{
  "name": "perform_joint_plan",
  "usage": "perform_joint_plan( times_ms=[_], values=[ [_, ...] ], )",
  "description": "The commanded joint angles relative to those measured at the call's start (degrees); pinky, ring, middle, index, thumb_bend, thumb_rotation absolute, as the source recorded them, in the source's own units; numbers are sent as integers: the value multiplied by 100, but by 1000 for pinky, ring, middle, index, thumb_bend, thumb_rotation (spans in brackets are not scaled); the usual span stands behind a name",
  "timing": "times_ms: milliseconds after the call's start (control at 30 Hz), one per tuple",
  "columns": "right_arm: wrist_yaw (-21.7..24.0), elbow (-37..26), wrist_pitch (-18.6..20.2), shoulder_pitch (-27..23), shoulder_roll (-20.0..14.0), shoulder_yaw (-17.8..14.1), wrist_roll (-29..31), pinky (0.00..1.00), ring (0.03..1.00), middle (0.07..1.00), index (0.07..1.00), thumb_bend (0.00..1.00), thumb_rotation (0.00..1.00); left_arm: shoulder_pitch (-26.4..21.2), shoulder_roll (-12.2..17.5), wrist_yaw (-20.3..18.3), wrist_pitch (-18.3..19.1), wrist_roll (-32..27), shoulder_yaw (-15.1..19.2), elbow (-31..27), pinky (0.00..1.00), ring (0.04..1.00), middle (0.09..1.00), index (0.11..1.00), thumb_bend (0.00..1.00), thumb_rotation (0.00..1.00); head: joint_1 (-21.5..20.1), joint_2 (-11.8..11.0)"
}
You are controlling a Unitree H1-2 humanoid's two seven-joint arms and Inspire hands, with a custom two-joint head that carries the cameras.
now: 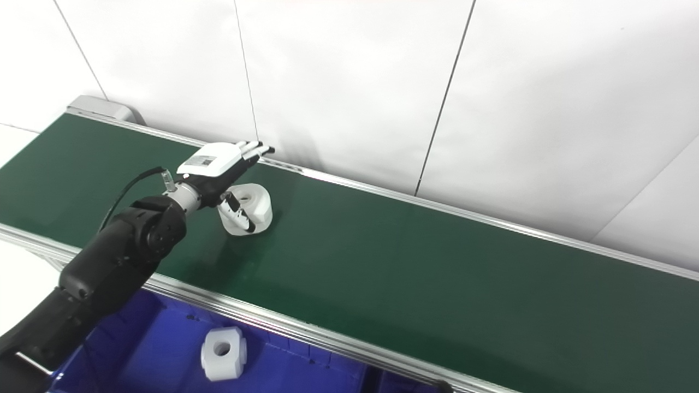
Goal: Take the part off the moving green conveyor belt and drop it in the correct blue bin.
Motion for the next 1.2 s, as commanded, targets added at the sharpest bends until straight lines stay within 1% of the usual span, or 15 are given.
perform_joint_plan(
  times_ms=[0,100,133,167,200,300,333,400,467,533,633,800,933,1033,1167],
  values=[
    [-13,-208,-337,68,-23,-37,32,1000,1000,1000,1000,856,431,-148,128,46,47,100,-16,23,1000,1000,1000,949,874,17,-6,7],
    [-23,-214,-336,79,-30,-44,11,1000,1000,1000,1000,864,449,-35,-72,452,-259,-379,170,335,1000,1000,1000,924,861,2,-10,20],
    [-25,-216,-337,81,-30,-43,21,1000,1000,1000,1000,857,444,2,-148,633,-389,-551,257,442,855,939,978,885,829,1,-10,20],
    [-7,-227,-337,90,-29,-46,55,1000,1000,1000,1000,853,441,54,-260,934,-654,-779,378,621,779,908,967,864,814,0,-7,41],
    [10,-242,-336,101,-30,-51,77,1000,1000,1000,1000,851,435,89,-348,1183,-888,-944,466,785,678,810,901,817,766,0,-2,47],
    [11,-262,-336,113,-39,-61,62,1000,1000,1000,1000,847,436,128,-545,1759,-1498,-1239,605,1216,563,655,754,731,685,0,2,61],
    [10,-261,-336,114,-39,-64,60,1000,1000,1000,1000,847,437,137,-648,1978,-1747,-1367,652,1425,556,647,743,725,678,0,2,61],
    [21,-269,-336,123,-39,-71,68,1000,1000,1000,1000,849,440,144,-769,2250,-2069,-1541,699,1690,498,479,585,666,535,0,0,87],
    [18,-297,-333,143,-33,-80,42,1000,1000,1000,1000,849,446,162,-869,2460,-2305,-1634,723,1836,435,412,496,578,500,0,0,97],
    [-6,-316,-334,153,-27,-82,-3,1000,1000,1000,1000,846,449,189,-943,2608,-2475,-1698,719,1899,425,402,486,561,496,0,1,111],
    [-7,-329,-336,160,-14,-75,7,983,998,1000,1000,840,457,240,-1016,2706,-2695,-1854,743,1886,401,390,476,542,496,0,0,128],
    [-15,-365,-336,180,15,-56,-22,998,1000,1000,1000,836,471,352,-1102,2598,-2711,-2266,908,1602,396,390,482,543,496,0,-29,155],
    [-4,-376,-337,198,23,-38,26,1000,1000,1000,1000,837,469,445,-1097,2592,-3033,-2611,1028,1429,431,414,499,525,498,0,-83,215],
    [-16,-463,-327,245,53,-41,-31,1000,1000,1000,1000,842,475,580,-1092,2496,-3087,-2805,1103,1159,447,424,506,514,499,0,-266,385],
    [1,-642,-311,329,113,-47,-123,1000,1000,1000,1000,850,488,1044,-1072,2357,-3019,-2941,1194,335,451,434,513,504,500,0,-589,683]
  ],
)
